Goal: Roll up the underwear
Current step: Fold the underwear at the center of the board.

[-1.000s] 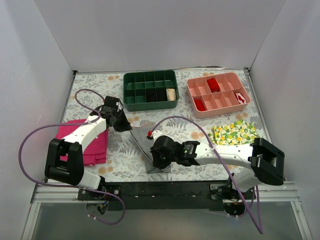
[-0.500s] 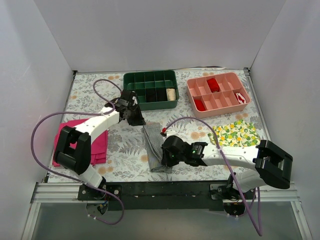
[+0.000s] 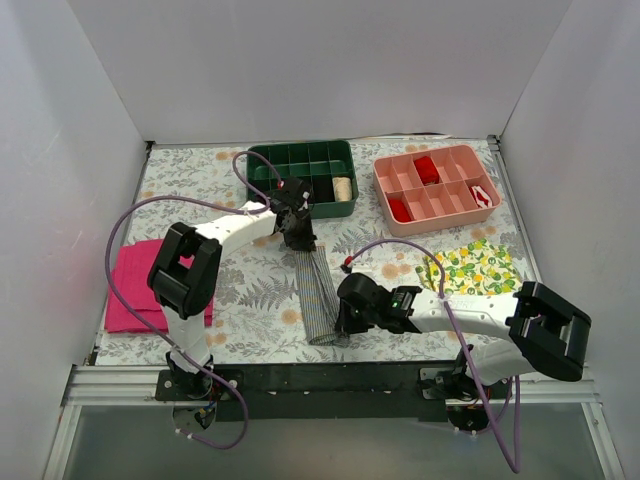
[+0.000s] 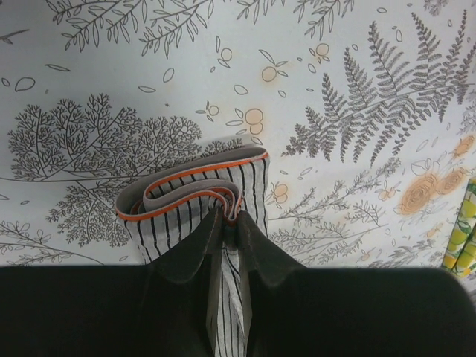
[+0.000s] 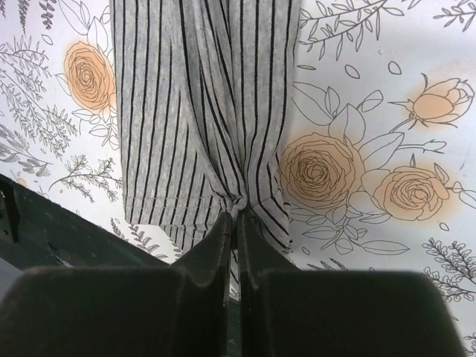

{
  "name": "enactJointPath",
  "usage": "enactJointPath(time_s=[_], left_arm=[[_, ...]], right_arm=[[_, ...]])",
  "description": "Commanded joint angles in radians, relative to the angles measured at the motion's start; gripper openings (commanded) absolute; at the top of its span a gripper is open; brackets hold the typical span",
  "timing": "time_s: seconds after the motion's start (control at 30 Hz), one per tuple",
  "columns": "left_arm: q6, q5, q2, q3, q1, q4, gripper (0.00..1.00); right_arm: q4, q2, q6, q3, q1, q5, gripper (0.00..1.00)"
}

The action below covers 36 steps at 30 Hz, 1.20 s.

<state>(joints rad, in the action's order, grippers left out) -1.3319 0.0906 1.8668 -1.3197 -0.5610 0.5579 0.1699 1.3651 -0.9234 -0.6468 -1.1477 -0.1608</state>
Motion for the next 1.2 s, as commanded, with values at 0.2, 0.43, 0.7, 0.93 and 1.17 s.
enactJointPath(time_s=[0.2, 0.43, 0.7, 0.93, 1.17], left_arm=[[0.007, -0.042, 0.071, -0.11, -0.008, 0.062, 0.18], [0.023, -0.04, 0.055, -0.133, -0.008, 0.08, 0.35], [0.034, -0.038, -0.006, -0.214, -0.008, 0.097, 0.58], [0.036, -0.069, -0.058, -0.262, -0.008, 0.132, 0.65], [0.042, -0.078, -0.214, -0.083, 0.021, 0.093, 0.7]], right_arm=[[0.013, 0.034, -0.046, 0.006, 0.036, 0.043, 0.08], [0.01, -0.062, -0.032, 0.029, 0.034, -0.008, 0.34], [0.108, -0.233, -0.014, 0.019, 0.036, -0.163, 0.5], [0.066, -0.223, 0.095, -0.037, 0.037, -0.177, 0.41], [0.073, -0.031, 0.212, -0.22, 0.057, -0.092, 0.07]])
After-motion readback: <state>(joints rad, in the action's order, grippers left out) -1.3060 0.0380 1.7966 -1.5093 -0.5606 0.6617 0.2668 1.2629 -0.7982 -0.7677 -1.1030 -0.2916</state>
